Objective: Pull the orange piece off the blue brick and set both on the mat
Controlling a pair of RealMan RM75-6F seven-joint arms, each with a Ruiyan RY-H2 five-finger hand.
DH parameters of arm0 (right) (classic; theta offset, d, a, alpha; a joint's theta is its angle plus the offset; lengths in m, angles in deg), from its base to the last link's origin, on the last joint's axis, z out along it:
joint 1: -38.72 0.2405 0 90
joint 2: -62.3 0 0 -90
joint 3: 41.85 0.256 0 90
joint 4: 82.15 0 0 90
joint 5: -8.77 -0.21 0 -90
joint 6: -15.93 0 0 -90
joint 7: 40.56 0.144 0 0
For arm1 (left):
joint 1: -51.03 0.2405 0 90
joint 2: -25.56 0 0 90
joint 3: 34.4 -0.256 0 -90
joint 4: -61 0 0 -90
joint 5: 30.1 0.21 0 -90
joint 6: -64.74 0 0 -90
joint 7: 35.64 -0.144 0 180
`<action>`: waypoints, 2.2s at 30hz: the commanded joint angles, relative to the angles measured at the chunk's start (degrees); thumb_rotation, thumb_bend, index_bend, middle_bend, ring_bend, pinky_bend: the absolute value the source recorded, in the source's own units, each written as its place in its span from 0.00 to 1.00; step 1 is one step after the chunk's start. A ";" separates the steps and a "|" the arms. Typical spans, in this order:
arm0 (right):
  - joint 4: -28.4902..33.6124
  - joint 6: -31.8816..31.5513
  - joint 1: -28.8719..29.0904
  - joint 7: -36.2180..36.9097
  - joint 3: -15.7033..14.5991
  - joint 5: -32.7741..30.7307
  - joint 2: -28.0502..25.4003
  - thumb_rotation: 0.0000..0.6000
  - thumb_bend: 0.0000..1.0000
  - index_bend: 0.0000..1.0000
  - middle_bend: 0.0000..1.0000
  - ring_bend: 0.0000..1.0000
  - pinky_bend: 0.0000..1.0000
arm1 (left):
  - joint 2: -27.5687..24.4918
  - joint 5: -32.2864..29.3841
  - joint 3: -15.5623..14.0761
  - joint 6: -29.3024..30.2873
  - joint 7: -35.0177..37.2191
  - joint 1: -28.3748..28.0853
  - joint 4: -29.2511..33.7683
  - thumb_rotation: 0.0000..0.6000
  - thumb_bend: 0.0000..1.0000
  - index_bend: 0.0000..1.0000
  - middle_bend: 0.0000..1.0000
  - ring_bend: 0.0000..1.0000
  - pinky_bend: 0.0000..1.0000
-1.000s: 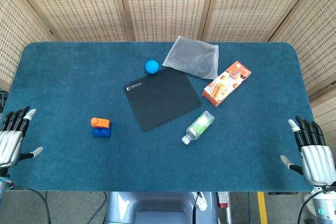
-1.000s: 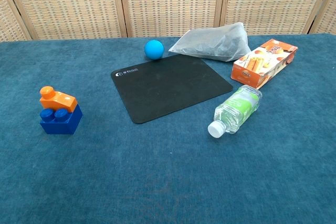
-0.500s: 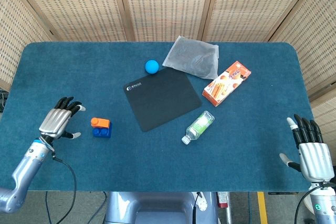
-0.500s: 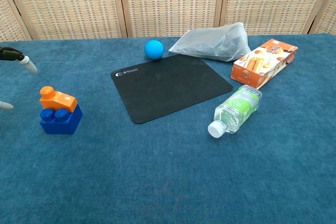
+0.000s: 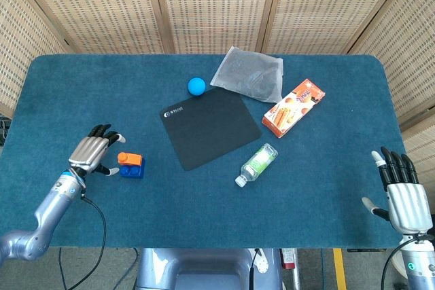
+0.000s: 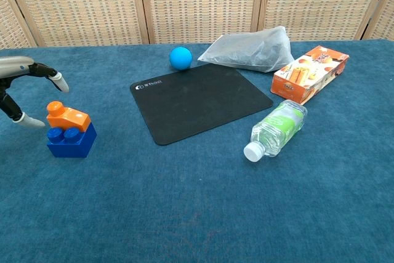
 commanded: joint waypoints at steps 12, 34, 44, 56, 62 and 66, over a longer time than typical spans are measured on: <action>-1.12 0.09 0.23 1.06 0.26 -0.37 0.42 1.00 0.00 0.00 0.00 0.00 0.00 | 2.83 -7.04 -0.37 -1.58 -3.37 -3.55 -0.65 1.00 0.26 0.41 0.37 0.00 0.00; -0.61 0.71 0.84 2.91 0.10 0.06 0.41 1.00 0.00 0.00 0.00 0.00 0.00 | -2.09 3.75 12.50 1.37 56.05 4.47 5.14 1.00 0.39 0.64 0.57 0.01 0.00; -2.23 7.23 5.71 12.92 1.41 0.13 -1.68 1.00 0.00 0.00 0.00 0.00 0.00 | 3.55 17.27 11.63 -0.08 87.97 0.60 -1.12 1.00 0.40 0.64 0.57 0.01 0.00; 3.27 15.81 14.92 22.19 4.22 1.86 -5.48 1.00 0.00 0.00 0.00 0.00 0.00 | 13.60 12.77 12.43 -5.06 88.50 -9.23 -1.93 1.00 0.41 0.64 0.57 0.01 0.00; -1.11 15.23 19.02 27.81 6.00 3.79 -1.07 1.00 0.00 0.00 0.00 0.00 0.00 | 17.39 9.06 13.71 -6.76 87.49 -12.17 -2.77 1.00 0.41 0.64 0.57 0.01 0.00; -3.22 16.73 22.64 31.54 6.76 4.38 2.14 1.00 0.00 0.00 0.00 0.00 0.00 | 19.98 7.20 14.34 -7.67 87.15 -13.73 -3.86 1.00 0.41 0.64 0.57 0.01 0.00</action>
